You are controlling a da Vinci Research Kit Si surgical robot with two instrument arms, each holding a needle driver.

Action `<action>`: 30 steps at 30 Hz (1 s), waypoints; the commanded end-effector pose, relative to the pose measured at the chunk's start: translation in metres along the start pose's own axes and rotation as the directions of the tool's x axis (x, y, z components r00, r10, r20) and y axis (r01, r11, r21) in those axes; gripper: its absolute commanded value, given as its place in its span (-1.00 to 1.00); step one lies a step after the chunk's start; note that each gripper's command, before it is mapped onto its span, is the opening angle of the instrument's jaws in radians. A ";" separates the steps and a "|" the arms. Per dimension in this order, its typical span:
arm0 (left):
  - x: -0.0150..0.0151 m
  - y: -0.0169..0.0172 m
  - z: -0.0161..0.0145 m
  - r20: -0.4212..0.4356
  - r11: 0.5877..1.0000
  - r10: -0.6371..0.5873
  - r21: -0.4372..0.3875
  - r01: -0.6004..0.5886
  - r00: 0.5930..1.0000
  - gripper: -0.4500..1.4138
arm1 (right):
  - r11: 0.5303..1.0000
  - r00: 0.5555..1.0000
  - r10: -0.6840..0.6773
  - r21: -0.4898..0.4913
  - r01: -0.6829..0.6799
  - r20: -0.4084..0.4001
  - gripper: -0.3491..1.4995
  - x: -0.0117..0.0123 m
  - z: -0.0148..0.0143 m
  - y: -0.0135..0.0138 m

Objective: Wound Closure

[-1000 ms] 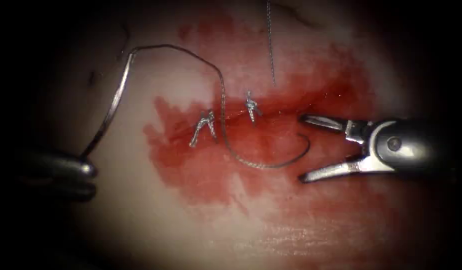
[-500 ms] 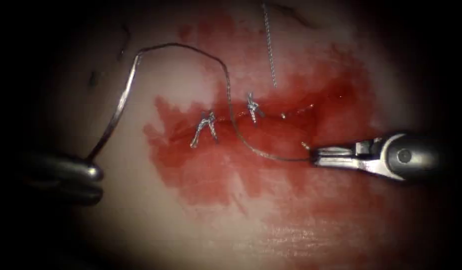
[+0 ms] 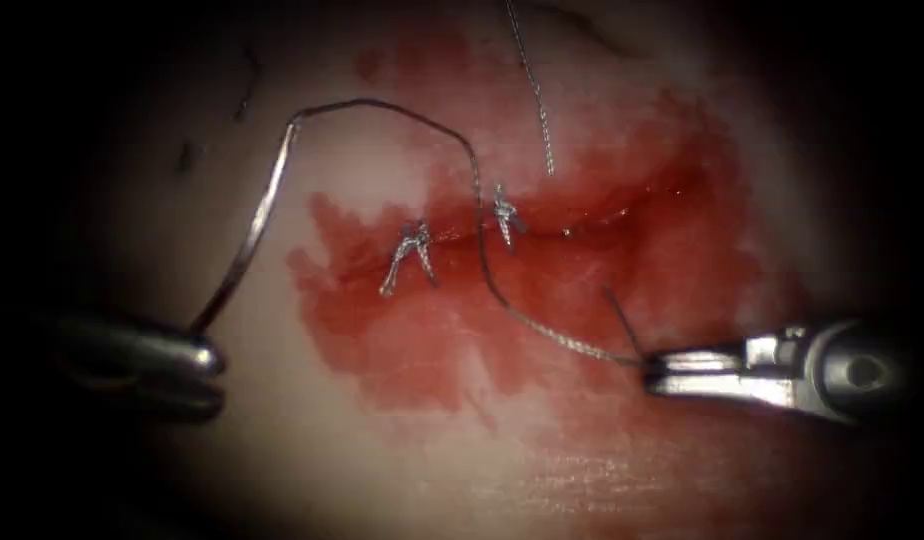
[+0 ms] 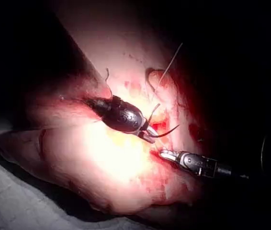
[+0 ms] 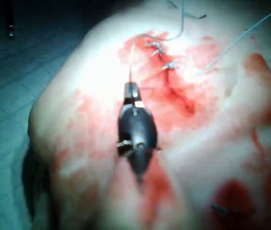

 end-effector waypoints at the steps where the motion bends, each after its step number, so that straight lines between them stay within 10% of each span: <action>1: -0.0005 -0.0005 0.0006 0.001 1.000 0.003 -0.002 -0.003 1.000 -0.89 | 1.000 1.000 -0.001 0.003 0.001 -0.002 -1.00 -0.0003 0.0008 -0.0002; 30: -0.0008 0.0000 0.0009 0.010 1.000 0.001 -0.022 -0.001 1.000 -0.89 | 0.996 1.000 -0.004 0.089 0.002 0.025 -0.80 0.0033 -0.0005 -0.0066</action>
